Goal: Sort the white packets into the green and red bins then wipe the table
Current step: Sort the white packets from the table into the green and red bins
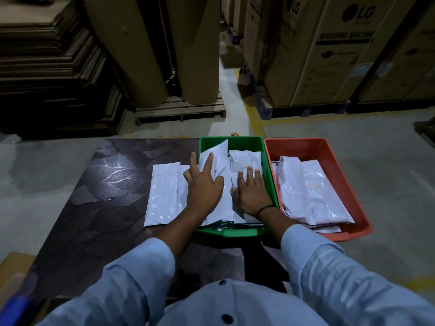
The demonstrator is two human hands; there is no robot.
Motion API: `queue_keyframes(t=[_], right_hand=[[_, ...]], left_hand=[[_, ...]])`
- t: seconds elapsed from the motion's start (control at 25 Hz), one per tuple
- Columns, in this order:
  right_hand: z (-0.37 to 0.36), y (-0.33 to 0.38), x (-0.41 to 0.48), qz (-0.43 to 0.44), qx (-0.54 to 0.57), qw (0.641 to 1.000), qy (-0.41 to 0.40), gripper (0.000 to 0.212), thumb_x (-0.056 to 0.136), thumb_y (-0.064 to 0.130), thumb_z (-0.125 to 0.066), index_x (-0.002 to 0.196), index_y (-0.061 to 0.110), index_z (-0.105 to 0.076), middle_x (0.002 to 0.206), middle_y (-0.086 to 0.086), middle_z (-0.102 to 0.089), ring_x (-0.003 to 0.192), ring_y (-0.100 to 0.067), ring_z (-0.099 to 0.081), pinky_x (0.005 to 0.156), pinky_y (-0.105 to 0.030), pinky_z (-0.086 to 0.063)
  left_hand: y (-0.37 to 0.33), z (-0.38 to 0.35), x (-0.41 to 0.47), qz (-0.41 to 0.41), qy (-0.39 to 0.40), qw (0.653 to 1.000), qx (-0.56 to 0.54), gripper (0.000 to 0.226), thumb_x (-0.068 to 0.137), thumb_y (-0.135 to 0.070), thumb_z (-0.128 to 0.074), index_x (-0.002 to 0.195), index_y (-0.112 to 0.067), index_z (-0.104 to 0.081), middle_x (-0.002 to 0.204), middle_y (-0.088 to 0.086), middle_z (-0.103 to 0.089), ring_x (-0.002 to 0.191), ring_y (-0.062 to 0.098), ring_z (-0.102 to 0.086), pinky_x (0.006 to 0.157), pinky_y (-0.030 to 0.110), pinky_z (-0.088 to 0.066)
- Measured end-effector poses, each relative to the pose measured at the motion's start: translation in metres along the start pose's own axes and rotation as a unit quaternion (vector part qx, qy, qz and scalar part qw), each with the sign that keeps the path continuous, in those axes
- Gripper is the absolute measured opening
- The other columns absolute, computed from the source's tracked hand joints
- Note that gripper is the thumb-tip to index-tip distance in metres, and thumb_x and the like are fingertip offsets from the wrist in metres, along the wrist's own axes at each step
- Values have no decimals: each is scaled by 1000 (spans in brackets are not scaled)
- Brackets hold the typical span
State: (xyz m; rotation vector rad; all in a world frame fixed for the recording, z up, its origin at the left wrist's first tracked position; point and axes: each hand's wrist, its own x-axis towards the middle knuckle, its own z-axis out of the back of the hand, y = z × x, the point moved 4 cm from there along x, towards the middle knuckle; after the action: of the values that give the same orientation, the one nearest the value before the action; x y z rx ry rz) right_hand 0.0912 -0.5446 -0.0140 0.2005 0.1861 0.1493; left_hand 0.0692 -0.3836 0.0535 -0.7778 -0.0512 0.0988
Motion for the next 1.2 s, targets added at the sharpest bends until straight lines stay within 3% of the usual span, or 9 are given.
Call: queue_keyframes(t=[0.16,0.4,0.68,0.8,1.04,1.2], right_hand=[[33,-11,-12,47,79,988,-126,47,104,25,-41,147,5,-45,157,-22,-33,147,-38,-25,123,-46,-18],[37,-31,-30,47,76,974,-208,39,99,19,-45,134,8,-58,151,-17,-46,143,-35,-36,118,-48,-32],[26,-40,-46,37,28,978,-203,38,101,24,-47,135,12,-59,152,-15,-45,145,-33,-35,120,-41,-25],[27,-38,-48,32,21,978,-204,38,100,24,-48,135,12,-59,152,-15,-45,145,-33,-34,120,-40,-25],[29,-33,-49,43,-27,981,-187,39,94,22,-50,129,11,-63,147,-17,-51,144,-40,-33,119,-51,-31],[24,-27,-46,36,-125,984,-120,44,83,25,-44,120,12,-64,133,-13,-59,147,-45,-23,122,-58,-13]], left_hand=[[-5,-29,-8,-48,30,997,54,66,94,-38,-41,158,-37,-28,169,5,3,144,40,-14,115,55,-34],[2,-75,-9,-15,42,981,189,75,95,-36,-51,162,-28,-16,169,15,7,147,45,-17,116,57,-19],[26,-101,2,-59,136,963,224,77,103,-63,-21,161,-25,12,166,12,27,153,42,19,122,58,7],[30,-103,4,-55,156,961,223,79,101,-66,-17,161,-25,15,165,11,29,153,41,22,122,57,9],[32,-107,5,-53,165,961,217,80,101,-67,-19,161,-24,15,165,12,30,152,42,22,122,58,9],[32,-104,4,-58,143,960,235,82,101,-67,-20,161,-23,13,166,14,26,153,44,18,122,59,8]])
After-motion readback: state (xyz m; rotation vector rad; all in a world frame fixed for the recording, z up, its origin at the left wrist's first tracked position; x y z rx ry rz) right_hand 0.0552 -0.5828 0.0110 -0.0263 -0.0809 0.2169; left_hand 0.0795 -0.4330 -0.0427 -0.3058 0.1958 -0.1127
